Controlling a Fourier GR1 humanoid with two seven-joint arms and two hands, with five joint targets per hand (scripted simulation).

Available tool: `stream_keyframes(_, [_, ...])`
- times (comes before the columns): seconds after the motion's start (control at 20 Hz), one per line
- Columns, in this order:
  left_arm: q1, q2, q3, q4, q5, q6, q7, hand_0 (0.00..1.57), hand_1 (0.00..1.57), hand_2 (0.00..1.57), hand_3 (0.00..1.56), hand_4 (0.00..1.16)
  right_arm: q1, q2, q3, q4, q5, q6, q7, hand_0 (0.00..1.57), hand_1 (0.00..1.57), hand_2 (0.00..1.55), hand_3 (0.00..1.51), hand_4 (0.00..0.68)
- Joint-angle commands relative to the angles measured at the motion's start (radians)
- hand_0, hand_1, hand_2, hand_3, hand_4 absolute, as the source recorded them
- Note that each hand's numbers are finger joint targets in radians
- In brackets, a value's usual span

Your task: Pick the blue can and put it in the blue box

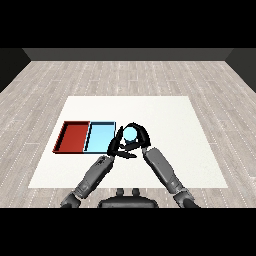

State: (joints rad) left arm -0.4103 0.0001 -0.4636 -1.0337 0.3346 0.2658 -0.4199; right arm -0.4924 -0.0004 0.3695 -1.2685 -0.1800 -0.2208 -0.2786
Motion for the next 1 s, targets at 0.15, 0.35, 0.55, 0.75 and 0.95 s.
stream_keyframes(0.15, [0.022, 0.0, -0.002, -0.017, -0.026, 0.001, 0.01, 0.0, 0.0, 0.0, 0.0, 0.0, -0.015, 0.0, 0.058, 0.05, -0.045, -0.01, -0.046, 1.43, 1.43, 1.43, 1.39, 0.62])
stream_keyframes(0.35, [-0.004, 0.0, -0.058, -0.014, 0.025, 0.033, 0.008, 0.0, 0.0, 0.0, 0.0, 0.0, -0.066, 0.0, 0.145, 0.035, -0.06, -0.122, -0.015, 1.41, 1.41, 1.44, 1.39, 0.625])
stream_keyframes(0.55, [-0.096, 0.0, -0.052, 0.071, 0.03, 0.033, -0.045, 0.0, 0.0, 0.0, 0.0, 0.17, -0.001, 0.0, 0.199, -0.021, -0.054, -0.125, -0.013, 1.32, 1.32, 1.43, 1.4, 0.617])
stream_keyframes(0.75, [-0.136, 0.001, -0.092, 0.099, -0.117, 0.209, 0.058, 0.41, 0.41, 0.56, 0.29, 0.57, -0.124, 0.0, 0.197, 0.114, -0.115, -0.133, -0.043, 1.42, 1.42, 1.44, 1.39, 0.604])
stream_keyframes(0.95, [-0.126, 0.036, -0.079, 0.078, -0.189, 0.189, 0.07, 0.39, 0.39, 0.57, 0.09, 0.13, -0.095, 0.0, 0.174, 0.05, -0.099, -0.072, -0.016, 1.48, 1.48, 1.47, 1.4, 0.599])
